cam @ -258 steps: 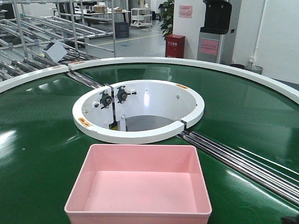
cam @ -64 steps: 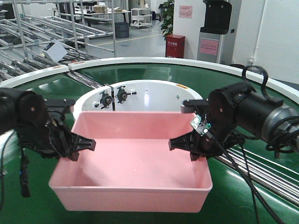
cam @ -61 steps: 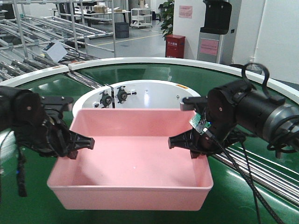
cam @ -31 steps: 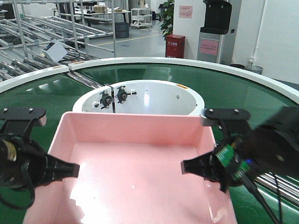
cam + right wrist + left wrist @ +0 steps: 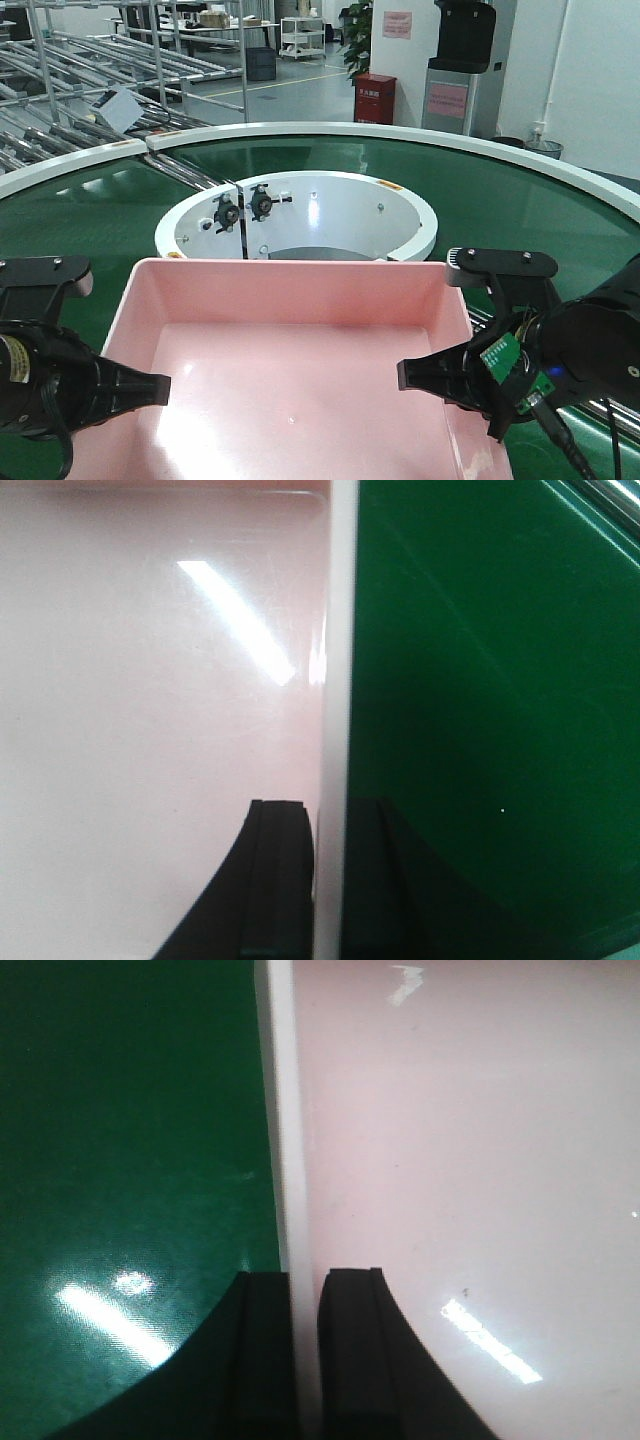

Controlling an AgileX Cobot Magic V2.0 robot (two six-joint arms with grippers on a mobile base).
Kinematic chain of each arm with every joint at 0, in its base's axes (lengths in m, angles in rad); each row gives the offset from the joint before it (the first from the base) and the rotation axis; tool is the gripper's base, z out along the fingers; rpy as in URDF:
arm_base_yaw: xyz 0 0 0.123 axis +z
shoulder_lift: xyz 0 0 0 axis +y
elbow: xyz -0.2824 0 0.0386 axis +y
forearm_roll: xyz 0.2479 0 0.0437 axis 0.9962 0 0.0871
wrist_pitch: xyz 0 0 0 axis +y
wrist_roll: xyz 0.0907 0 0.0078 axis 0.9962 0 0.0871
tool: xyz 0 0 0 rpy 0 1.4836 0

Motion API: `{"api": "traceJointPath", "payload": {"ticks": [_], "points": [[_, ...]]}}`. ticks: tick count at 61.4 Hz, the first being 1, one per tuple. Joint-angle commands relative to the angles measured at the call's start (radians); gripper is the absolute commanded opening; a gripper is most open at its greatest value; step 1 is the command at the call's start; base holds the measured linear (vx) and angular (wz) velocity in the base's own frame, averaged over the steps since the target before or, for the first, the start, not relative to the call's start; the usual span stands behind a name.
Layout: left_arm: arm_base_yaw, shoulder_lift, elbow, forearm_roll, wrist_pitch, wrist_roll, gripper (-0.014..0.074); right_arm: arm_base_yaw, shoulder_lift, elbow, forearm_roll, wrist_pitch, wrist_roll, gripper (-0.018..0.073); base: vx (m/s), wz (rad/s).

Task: Grab pink bin and stack on right shelf
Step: 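Hold the pink bin with both grippers while driving to the shelf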

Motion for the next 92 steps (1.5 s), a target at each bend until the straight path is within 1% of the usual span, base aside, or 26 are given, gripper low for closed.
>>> {"api": "traceJointPath", "payload": {"ticks": [1, 49, 63, 92], "points": [[0.002, -0.040, -0.031, 0.061, -0.040, -0.006, 0.0119, -0.014, -0.040, -0.028, -0.088, -0.025, -0.007, 0.0043, 0.00, 0.00], [0.002, -0.040, -0.031, 0.061, -0.040, -0.005, 0.0119, -0.014, -0.040, -0.028, -0.088, -0.025, -0.007, 0.0046, -0.01, -0.04], [0.002, -0.040, -0.031, 0.061, -0.040, -0.005, 0.0119, -0.014, -0.040, -0.028, -0.088, -0.026, -0.007, 0.0046, -0.11, -0.44], [0.002, -0.040, -0.031, 0.061, -0.041, -0.005, 0.0119, -0.014, -0.040, -0.028, -0.088, -0.025, -0.007, 0.0046, -0.16, -0.62]]}}
